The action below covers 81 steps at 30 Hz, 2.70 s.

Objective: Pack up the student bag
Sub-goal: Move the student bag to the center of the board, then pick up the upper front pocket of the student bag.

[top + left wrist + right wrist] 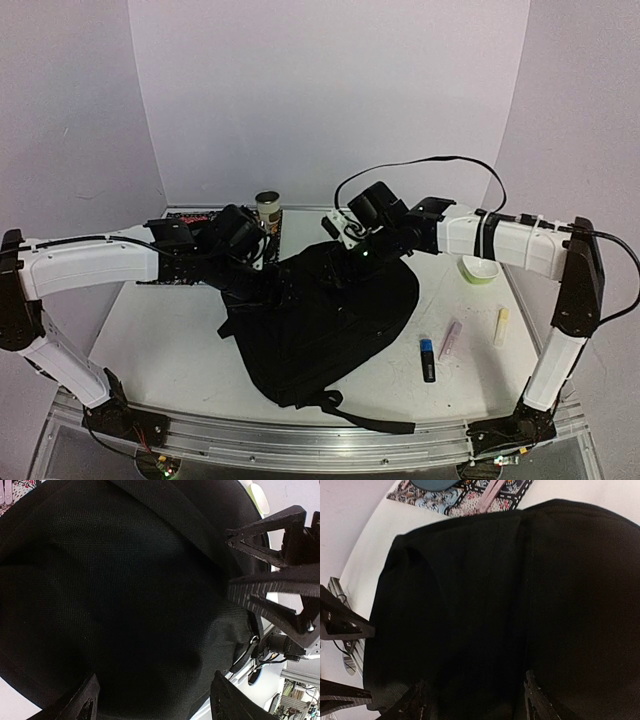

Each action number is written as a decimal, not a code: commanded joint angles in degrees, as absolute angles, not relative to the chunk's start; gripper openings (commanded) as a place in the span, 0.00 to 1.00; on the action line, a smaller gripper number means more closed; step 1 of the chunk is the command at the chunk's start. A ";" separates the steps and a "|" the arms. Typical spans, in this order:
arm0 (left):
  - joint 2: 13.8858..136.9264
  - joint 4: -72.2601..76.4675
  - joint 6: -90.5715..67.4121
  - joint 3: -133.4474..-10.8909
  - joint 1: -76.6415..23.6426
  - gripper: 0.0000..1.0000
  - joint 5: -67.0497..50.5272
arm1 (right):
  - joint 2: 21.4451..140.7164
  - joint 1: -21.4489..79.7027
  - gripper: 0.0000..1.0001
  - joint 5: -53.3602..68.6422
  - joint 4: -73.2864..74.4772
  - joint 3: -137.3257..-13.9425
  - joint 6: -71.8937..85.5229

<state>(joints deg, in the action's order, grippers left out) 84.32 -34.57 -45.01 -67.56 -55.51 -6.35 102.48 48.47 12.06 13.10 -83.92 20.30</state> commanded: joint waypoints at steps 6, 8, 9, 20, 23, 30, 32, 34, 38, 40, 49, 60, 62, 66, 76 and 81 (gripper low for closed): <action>84.81 -37.50 -45.09 -64.15 -56.21 0.68 -4.94 | 106.57 48.90 0.52 -4.41 25.19 -90.12 17.82; 84.84 -37.75 -45.10 -63.31 -56.27 0.61 -4.18 | 106.53 48.90 0.47 -5.26 25.72 -90.61 17.76; 84.96 -37.87 -45.10 -62.88 -56.28 0.57 -3.80 | 106.44 48.91 0.44 -5.34 25.72 -90.77 17.77; 84.91 -38.18 -43.27 -59.72 -53.14 0.40 3.27 | 106.19 49.72 0.00 6.20 23.37 -90.22 19.32; 84.52 -38.97 -41.10 -60.16 -50.67 0.37 4.05 | 105.70 50.62 0.00 10.46 19.95 -89.00 22.59; 81.91 -43.69 -38.66 -63.39 -47.31 0.44 8.68 | 104.96 53.79 0.00 17.74 9.32 -86.66 31.82; 81.41 -44.46 -38.95 -65.19 -47.29 0.49 8.95 | 105.35 54.99 0.00 17.36 6.74 -86.37 34.13; 81.04 -44.89 -39.27 -66.77 -47.29 0.54 8.67 | 105.78 55.93 0.00 16.56 4.48 -85.85 36.25; 80.88 -45.75 -39.72 -70.68 -47.29 0.69 7.77 | 107.24 57.84 0.00 15.01 0.77 -86.25 39.48; 81.31 -45.90 -39.61 -72.78 -47.31 0.73 6.60 | 108.57 58.65 0.00 14.54 -0.02 -87.30 40.51; 86.28 -45.99 -38.19 -80.12 -49.21 0.78 2.52 | 107.83 59.25 0.00 5.73 -2.54 -84.90 44.08; 89.85 -47.94 -38.50 -79.92 -52.95 0.78 5.98 | 105.94 58.47 0.00 6.30 -9.36 -74.70 53.30; 90.16 -48.51 -38.89 -79.61 -53.99 0.78 6.97 | 105.16 57.76 0.00 6.96 -11.59 -72.53 55.57; 90.85 -49.63 -39.51 -79.40 -55.71 0.78 8.30 | 104.73 57.11 0.00 7.36 -13.18 -71.23 56.61; 95.77 -56.44 -38.40 -84.46 -59.51 0.78 16.75 | 105.91 57.06 0.00 9.04 -13.78 -72.01 56.82; 96.56 -59.06 -38.56 -85.93 -59.94 0.57 20.32 | 105.14 57.10 0.00 8.49 -13.67 -71.37 56.61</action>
<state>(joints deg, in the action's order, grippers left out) 96.22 -54.79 -38.76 -82.78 -59.57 15.43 106.04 57.67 9.67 -15.22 -72.55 56.52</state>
